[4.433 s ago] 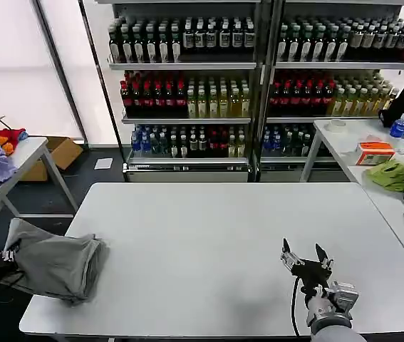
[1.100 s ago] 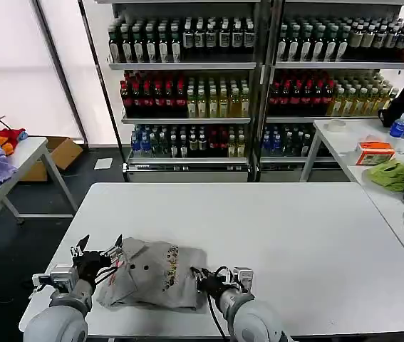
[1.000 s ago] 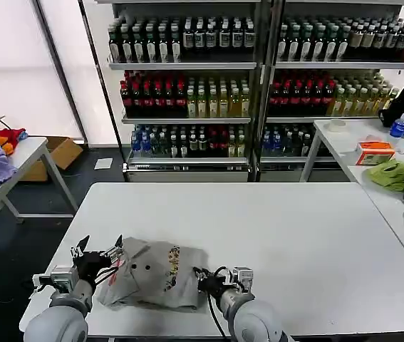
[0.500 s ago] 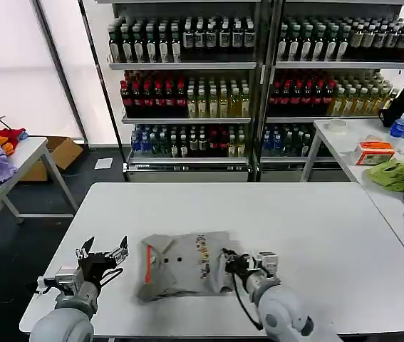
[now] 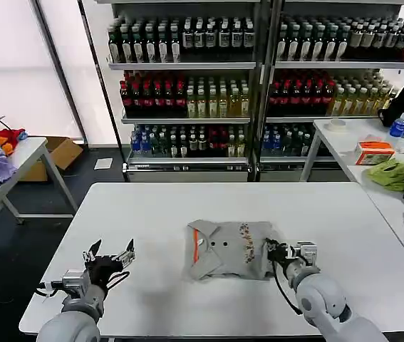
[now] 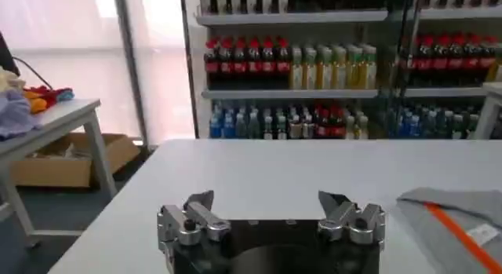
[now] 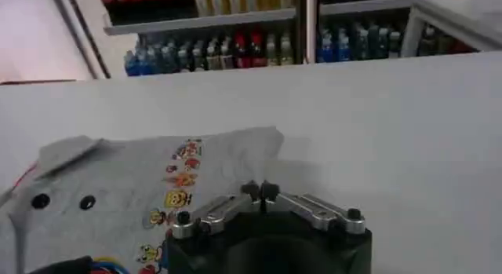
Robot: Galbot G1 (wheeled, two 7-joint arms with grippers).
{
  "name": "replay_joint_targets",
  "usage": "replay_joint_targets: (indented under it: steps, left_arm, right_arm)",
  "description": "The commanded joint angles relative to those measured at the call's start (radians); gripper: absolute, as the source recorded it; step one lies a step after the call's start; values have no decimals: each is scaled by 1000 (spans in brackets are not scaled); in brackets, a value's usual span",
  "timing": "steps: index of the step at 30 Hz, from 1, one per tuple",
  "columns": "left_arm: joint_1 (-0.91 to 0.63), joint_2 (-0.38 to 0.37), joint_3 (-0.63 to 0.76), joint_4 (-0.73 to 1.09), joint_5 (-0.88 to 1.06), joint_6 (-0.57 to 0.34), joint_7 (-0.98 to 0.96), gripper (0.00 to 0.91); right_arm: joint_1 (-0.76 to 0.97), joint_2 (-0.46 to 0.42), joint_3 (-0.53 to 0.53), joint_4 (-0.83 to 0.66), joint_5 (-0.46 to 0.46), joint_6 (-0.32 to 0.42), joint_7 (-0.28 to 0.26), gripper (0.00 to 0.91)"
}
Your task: Fold and organize the clothes.
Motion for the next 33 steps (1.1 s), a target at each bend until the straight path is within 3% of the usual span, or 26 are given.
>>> replay_joint_targets:
  steps: [1,5,7,10,16,21,25,33]
  left_arm:
    - [12,0,4,-6,1,1,9,907]
    - [13,1,8,-8,0,1,10,907]
    - [15,0,14,-9,1,1,10,907]
    - [13,-3,24,-7,3,1,11,907]
    - [17,-3,34,-4,5,1,11,907]
    - [20,-1,32,-1,5,1,13,907]
    - [24,-4,35,3,6,1,18,907]
    - [28,-10,36,8,9,1,23,907]
  right_arm:
    - [-26,-16,83,-25,-132,31,-37,907]
    - [-96,3,143,131,-140,51,-1,907]
    - [-149,6,173,256,14,8,58,907]
    - [-237,-12,146,375,112,-8,82,907]
    - [-270,-49,118,384,362,-13,202,907]
    - [-261,-72,112,327,393,-12,181,907]
    - [-235,-41,91,289,369,-11,141,907]
    - [-228,2,65,252,345,-10,133,907]
